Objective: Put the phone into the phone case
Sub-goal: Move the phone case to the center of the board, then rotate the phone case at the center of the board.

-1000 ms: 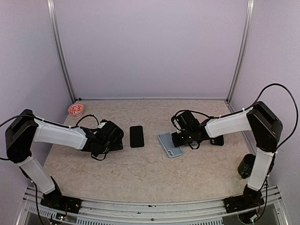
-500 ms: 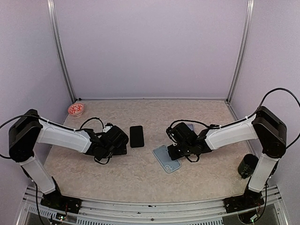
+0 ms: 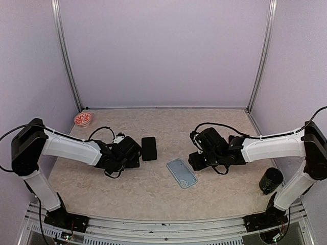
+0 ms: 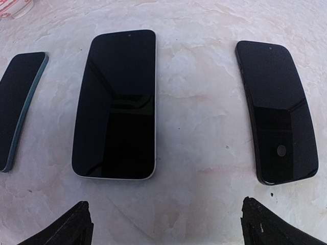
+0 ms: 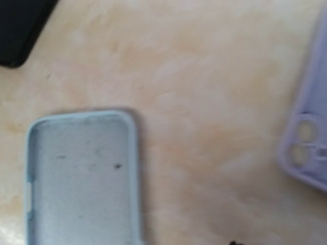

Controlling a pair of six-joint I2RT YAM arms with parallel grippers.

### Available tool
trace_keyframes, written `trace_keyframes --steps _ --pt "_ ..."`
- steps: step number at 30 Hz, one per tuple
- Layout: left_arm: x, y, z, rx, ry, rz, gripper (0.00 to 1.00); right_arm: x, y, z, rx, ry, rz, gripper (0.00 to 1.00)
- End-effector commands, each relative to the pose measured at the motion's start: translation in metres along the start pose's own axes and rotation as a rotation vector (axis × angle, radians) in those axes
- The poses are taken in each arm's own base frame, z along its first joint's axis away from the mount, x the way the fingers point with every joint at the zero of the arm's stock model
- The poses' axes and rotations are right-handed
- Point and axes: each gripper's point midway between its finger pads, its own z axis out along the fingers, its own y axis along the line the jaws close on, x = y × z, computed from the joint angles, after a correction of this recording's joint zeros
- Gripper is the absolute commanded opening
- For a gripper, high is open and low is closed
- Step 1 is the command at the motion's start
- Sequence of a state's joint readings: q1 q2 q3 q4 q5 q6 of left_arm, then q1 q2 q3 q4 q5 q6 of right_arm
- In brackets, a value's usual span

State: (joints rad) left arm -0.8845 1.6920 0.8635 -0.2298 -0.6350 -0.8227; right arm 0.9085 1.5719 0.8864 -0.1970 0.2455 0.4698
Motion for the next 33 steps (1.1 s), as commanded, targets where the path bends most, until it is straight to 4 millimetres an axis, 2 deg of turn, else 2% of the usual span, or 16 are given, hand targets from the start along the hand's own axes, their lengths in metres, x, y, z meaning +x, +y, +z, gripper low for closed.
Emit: trace_keyframes --steps 1,9,15,20,24,33 --pt "-0.020 0.000 -0.010 -0.019 -0.050 -0.011 0.99 0.026 -0.036 -0.006 0.150 0.055 -0.057 0.54" --pt "-0.036 0.009 -0.015 -0.031 -0.069 -0.012 0.99 0.071 -0.062 0.003 0.228 0.150 -0.076 0.54" --pt "-0.042 0.018 -0.013 -0.039 -0.066 -0.031 0.99 0.081 -0.051 0.012 0.165 0.185 -0.106 0.54" --pt "-0.045 0.022 -0.011 -0.037 -0.064 -0.046 0.99 0.083 -0.031 0.015 0.085 0.187 -0.162 0.54" --pt "-0.046 0.021 -0.009 -0.042 -0.062 -0.040 0.99 0.086 -0.006 0.016 0.024 0.185 -0.247 0.54" --pt "-0.051 0.016 -0.002 -0.052 -0.062 -0.033 0.99 0.100 0.070 0.022 -0.095 0.176 -0.438 0.54"
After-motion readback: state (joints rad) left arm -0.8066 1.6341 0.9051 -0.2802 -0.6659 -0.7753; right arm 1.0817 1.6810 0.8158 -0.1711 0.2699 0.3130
